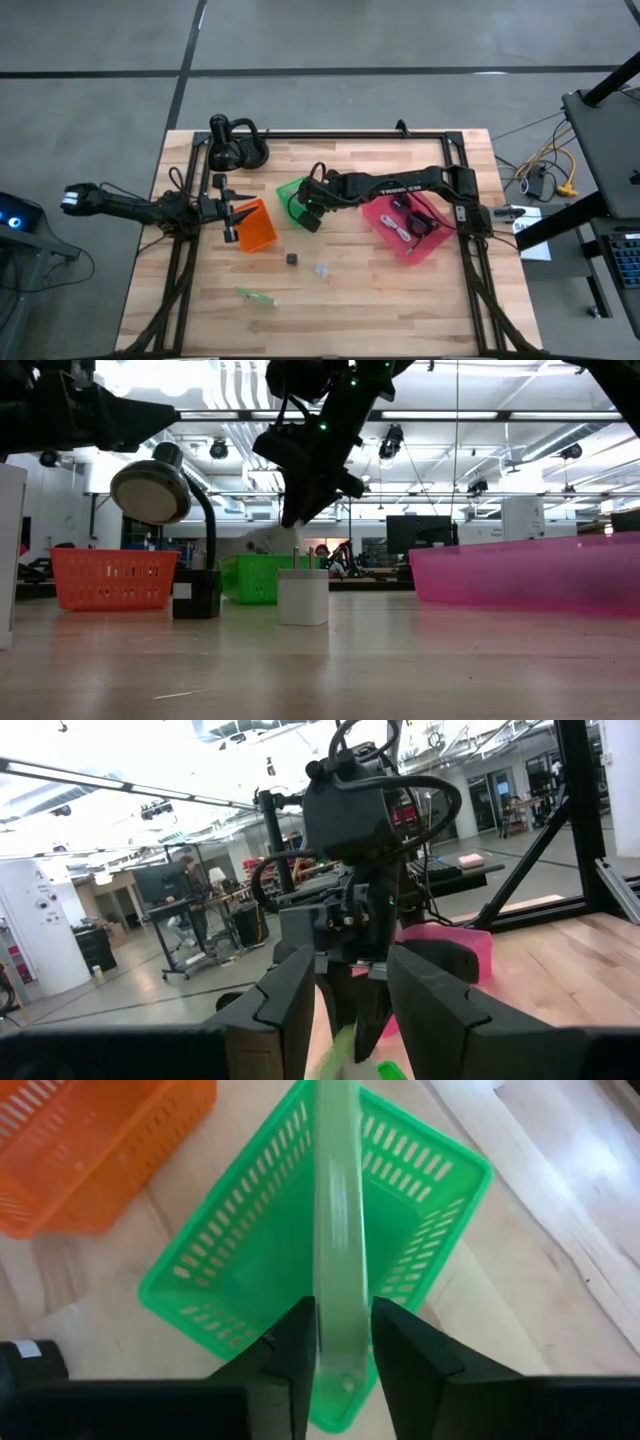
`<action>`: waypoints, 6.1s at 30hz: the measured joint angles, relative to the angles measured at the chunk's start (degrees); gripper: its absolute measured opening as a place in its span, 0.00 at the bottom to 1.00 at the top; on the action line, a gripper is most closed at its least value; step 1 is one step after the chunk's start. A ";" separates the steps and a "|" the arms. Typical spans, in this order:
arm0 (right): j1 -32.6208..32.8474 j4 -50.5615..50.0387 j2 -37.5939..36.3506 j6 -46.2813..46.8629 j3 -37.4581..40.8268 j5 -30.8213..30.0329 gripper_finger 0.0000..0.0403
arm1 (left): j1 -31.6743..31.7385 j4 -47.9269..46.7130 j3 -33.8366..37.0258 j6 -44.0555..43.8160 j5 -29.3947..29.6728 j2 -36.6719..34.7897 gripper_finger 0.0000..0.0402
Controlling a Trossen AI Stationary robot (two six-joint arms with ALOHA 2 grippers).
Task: Pick and place items into bin
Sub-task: Put the right card reader box into the green bin, then put the card reader box into the green bin
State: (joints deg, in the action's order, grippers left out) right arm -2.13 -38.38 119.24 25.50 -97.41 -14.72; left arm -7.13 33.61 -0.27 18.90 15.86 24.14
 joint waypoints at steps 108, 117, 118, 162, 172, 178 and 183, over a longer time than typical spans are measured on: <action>12.79 98.62 -51.45 -58.47 81.32 -12.26 0.02 | -16.56 -84.27 -68.80 -60.50 -20.24 63.53 0.61; 12.79 98.59 -51.41 -58.47 81.35 -12.26 0.02 | -24.42 -95.86 -75.99 -68.25 -18.65 70.86 0.61; 12.79 98.59 -51.41 -58.47 81.35 -12.26 0.02 | -25.06 -97.12 -76.57 -69.39 -18.67 71.52 0.61; 9.94 95.57 -51.41 -57.44 81.35 -12.26 0.02 | -28.88 -99.06 -77.92 -55.43 -18.85 80.07 0.48; 9.99 95.57 -51.41 -57.43 81.35 -12.26 0.02 | -28.85 -99.01 -77.92 -47.15 -22.75 78.88 0.05; 9.99 95.59 -51.41 -57.44 81.35 -12.26 0.02 | -28.47 -100.96 -79.17 -46.95 -25.06 78.88 0.05; 9.99 95.57 -51.41 -57.44 81.35 -12.26 0.02 | -28.36 -107.76 -86.41 -46.88 -23.47 78.79 0.05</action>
State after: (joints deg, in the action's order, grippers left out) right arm 7.86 57.19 67.83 -31.94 -16.05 -26.98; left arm -35.48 -74.16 -86.69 -27.98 -7.61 102.94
